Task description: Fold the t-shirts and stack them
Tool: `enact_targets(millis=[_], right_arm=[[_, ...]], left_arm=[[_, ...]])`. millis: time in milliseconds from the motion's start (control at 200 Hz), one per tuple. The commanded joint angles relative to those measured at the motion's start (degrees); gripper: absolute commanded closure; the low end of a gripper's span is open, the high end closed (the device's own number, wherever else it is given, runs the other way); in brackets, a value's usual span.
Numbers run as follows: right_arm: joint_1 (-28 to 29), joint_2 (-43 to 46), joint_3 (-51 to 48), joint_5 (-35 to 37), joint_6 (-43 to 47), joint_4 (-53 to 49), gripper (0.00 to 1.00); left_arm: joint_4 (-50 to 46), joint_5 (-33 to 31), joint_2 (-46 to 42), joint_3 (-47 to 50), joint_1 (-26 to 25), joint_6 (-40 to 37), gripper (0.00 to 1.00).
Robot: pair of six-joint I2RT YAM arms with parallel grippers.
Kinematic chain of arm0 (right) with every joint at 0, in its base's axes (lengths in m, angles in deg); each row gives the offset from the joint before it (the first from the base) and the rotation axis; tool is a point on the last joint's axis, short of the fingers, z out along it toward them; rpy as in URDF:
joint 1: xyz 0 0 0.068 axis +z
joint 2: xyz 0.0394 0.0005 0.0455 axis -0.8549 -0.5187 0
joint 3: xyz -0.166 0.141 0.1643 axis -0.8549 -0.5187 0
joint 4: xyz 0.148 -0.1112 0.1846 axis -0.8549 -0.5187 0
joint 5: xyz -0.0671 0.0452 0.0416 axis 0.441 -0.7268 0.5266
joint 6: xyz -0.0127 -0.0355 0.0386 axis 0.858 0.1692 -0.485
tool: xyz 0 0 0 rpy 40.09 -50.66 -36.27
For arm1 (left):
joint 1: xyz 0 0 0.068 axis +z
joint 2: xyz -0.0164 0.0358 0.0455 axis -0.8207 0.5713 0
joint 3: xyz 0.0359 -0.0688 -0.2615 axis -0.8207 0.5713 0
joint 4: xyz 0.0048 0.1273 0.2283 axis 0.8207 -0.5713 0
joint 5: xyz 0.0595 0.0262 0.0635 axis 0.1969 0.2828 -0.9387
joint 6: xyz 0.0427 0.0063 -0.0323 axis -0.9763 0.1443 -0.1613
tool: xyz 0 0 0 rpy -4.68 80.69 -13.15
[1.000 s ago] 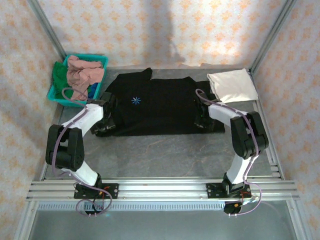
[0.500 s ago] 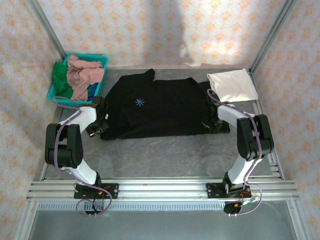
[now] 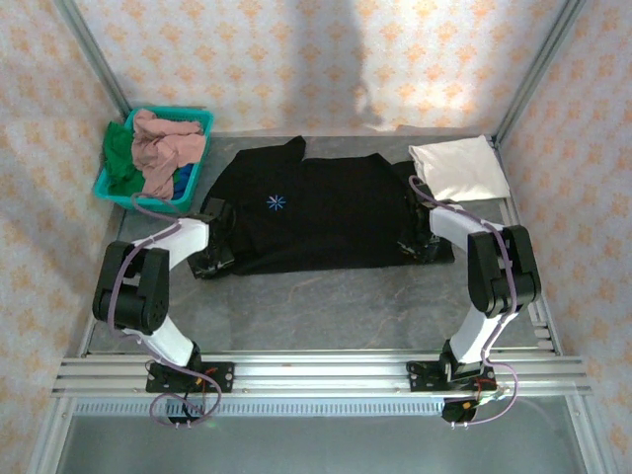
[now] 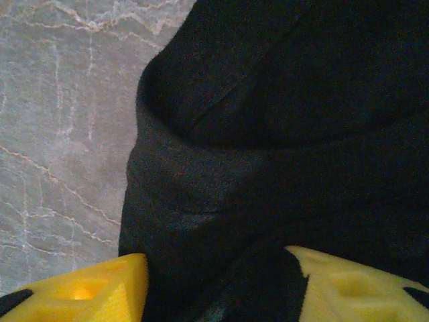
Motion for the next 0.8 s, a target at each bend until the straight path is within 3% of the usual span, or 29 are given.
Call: enact_targets(millis=[0, 95, 220, 315, 550, 656, 741, 796], right_arm=[[-0.8, -0.8, 0.0, 1.9, 0.7, -5.2, 0.75], [-1.9, -0.2, -0.9, 1.9, 0.5, -6.1, 0.79], [-2.4, 0.8, -2.1, 2.3, 0.3, -6.8, 0.86], [-2.5, 1.6, -2.4, 2.3, 0.1, -8.1, 0.90], [-2.5, 6.3, -7.2, -1.5, -0.3, -8.3, 0.89], [-2.2, 9.0, -6.6, -0.8, 0.7, -8.7, 0.83], [-1.2, 12.1, -3.4, -0.6, 2.0, -9.6, 0.70], [0.1, 13.6, -0.5, -0.5, 2.9, -9.4, 0.66]], left_arm=[[-3.5, -4.9, 1.3, -1.2, 2.3, 0.5, 0.56], [-3.4, -4.0, 0.2, -0.9, 4.9, -0.5, 0.83], [-3.0, -2.1, -3.0, 0.1, 6.4, -1.5, 0.99], [-4.1, -1.5, -4.6, 0.2, 6.9, -1.6, 1.00], [-8.9, -3.7, -8.6, 3.6, 8.0, 1.2, 1.00], [-10.1, -4.5, -9.2, 3.6, 8.0, 2.1, 0.67], [-10.6, -3.7, -10.5, 0.2, 7.7, 1.2, 0.56], [-9.5, -2.8, -11.5, -2.8, 6.4, -0.2, 0.55]])
